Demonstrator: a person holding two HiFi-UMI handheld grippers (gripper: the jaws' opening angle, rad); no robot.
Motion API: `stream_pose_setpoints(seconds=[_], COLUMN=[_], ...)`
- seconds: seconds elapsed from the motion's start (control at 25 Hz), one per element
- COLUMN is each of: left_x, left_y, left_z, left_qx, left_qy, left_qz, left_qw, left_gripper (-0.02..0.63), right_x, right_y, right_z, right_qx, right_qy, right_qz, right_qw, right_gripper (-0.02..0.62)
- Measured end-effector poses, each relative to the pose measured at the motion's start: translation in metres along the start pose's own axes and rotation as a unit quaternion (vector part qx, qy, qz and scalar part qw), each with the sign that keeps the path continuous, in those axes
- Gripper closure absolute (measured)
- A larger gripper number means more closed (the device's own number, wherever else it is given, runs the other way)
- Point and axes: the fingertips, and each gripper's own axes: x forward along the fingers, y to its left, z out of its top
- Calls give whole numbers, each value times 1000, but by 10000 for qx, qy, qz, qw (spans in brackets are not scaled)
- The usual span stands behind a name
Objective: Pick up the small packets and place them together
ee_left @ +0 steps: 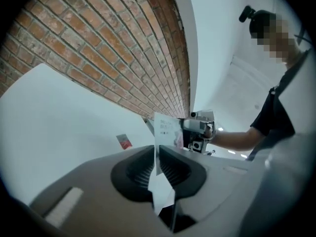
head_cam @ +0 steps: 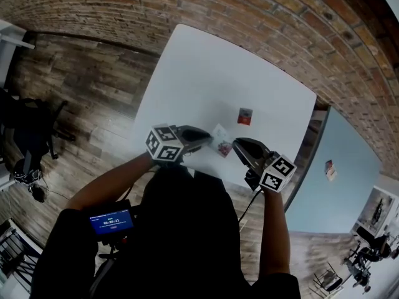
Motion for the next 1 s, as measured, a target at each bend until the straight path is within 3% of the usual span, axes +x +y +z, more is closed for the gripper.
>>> stream_pose_setpoints(seconds=[0.12, 0.2, 0.28, 0.36, 0.52, 0.88, 1.0], left_x=[0, 0, 0, 1, 1, 1, 0], left_y=[4, 3, -2, -9, -13, -13, -12], left_z=[-3, -5, -6, -6, -4, 1, 7], left_qx=[54, 63, 72, 87, 106, 45, 24], left_qy=[108, 156, 170, 160, 114, 165, 38], left_qz=[43, -6, -123, -294, -422, -581, -581], left_qw=[9999, 9999, 9998, 9994, 9990, 9982, 9983], left_gripper=[457, 437, 441, 513, 580, 604, 604], right_x=[1, 2, 2, 4, 6, 5, 4], right_y=[9, 14, 17, 17, 8, -9, -14], right_z=[-1, -1, -1, -2, -2, -2, -5], right_qx=[-156, -277, -346, -384, -378, -95, -22], right_qy=[54, 84, 112, 155, 208, 23, 0], right_qz=[220, 383, 495, 536, 417, 208, 93], right_qw=[9996, 9988, 9981, 9977, 9982, 9997, 10000], right_gripper=[569, 569, 569, 569, 569, 564, 484])
